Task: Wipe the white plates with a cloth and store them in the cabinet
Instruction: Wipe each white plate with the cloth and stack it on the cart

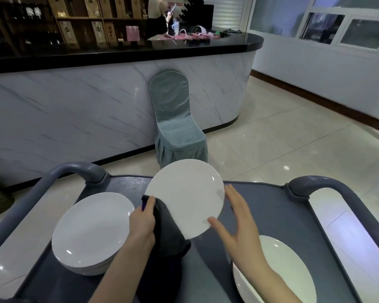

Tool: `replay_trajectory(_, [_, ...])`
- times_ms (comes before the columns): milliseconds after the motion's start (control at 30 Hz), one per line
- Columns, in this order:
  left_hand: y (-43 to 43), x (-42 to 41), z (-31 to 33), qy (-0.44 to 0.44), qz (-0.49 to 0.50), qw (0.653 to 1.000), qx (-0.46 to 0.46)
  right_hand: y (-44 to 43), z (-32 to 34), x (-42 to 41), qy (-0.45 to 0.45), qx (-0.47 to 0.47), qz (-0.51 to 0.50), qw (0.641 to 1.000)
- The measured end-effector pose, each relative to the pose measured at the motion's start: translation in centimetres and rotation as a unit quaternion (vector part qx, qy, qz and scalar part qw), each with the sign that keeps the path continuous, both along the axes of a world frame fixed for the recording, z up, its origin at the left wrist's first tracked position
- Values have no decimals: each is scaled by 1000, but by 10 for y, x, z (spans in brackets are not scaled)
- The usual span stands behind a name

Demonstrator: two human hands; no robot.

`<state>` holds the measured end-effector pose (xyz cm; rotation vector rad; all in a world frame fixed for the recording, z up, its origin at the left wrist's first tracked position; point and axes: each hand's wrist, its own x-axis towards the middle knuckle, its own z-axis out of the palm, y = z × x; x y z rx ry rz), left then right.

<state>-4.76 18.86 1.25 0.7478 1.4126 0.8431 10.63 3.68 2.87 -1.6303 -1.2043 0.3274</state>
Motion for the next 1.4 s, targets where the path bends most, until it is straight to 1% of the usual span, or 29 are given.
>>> replay_trajectory(33, [5, -3, 3, 8, -15, 1000, 4, -5, 4, 7, -122, -6, 40, 992])
replay_trajectory(67, [9, -6, 5, 13, -32, 999, 7, -8, 6, 14, -247, -8, 79, 966])
replay_trajectory(100, [11, -7, 7, 17, -53, 998, 9, -9, 8, 19, -352, -9, 109, 930])
replay_trajectory(133, [13, -8, 9, 24, -78, 997, 11, -8, 9, 22, -425, -9, 131, 896])
replay_trajectory(167, [13, -8, 11, 33, -105, 994, 12, -7, 10, 23, -464, -3, 145, 874])
replay_trajectory(200, [13, -8, 14, 43, -130, 990, 13, -5, 10, 22, -484, 13, 152, 862])
replay_trajectory(300, [13, -11, 21, 46, -174, 984, -1, -6, 12, 20, -517, 62, 159, 839])
replay_trajectory(333, [12, -12, 24, 34, -177, 983, -16, -7, 13, 19, -519, 65, 159, 837])
replay_trajectory(400, [9, -13, 27, -15, -162, 985, -54, -8, 17, 16, -507, 66, 148, 847])
replay_trajectory(500, [3, -12, 30, -116, -101, 983, -99, -10, 16, 8, -458, 38, 132, 878])
replay_trajectory(567, [-1, -7, 32, -189, -54, 973, -118, -11, 15, 3, -399, 7, 132, 908])
replay_trajectory(600, [-2, -5, 31, -217, -37, 969, -114, -11, 14, 0, -367, -4, 129, 921])
replay_trajectory(633, [-3, -1, 29, -224, -29, 969, -96, -11, 15, -2, -336, -13, 124, 934])
replay_trajectory(733, [-13, 12, 26, -199, -23, 980, 7, -8, 19, -8, -221, -26, 82, 971])
replay_trajectory(800, [-22, 24, 28, -175, -39, 977, 112, -5, 21, -11, -97, -33, 56, 993])
replay_trajectory(833, [-26, 30, 28, -150, -64, 971, 177, -3, 22, -12, -29, -31, 51, 998])
replay_trajectory(867, [-31, 36, 28, -118, -102, 957, 243, -1, 25, -13, 34, -26, 49, 998])
replay_trajectory(933, [-36, 44, 27, -52, -175, 912, 368, 3, 33, -15, 143, -1, 49, 988])
replay_trajectory(1000, [-37, 45, 22, 12, -231, 847, 480, 5, 40, -15, 225, 27, 44, 973])
replay_trajectory(1033, [-37, 44, 19, 39, -255, 816, 517, 6, 43, -14, 254, 36, 37, 966])
replay_trajectory(1100, [-42, 42, 12, 66, -301, 774, 554, 8, 47, -13, 296, 45, 17, 954])
replay_trajectory(1200, [-48, 43, 4, 100, -362, 727, 574, 10, 47, -12, 350, 42, -3, 936])
replay_trajectory(1267, [-42, 44, 6, 103, -385, 715, 574, 9, 45, -13, 364, 39, -10, 930])
replay_trajectory(1300, [-38, 46, 9, 101, -384, 722, 566, 8, 45, -14, 363, 40, -12, 931])
replay_trajectory(1400, [-23, 50, 22, 87, -355, 789, 494, 2, 45, -17, 353, 41, 10, 935])
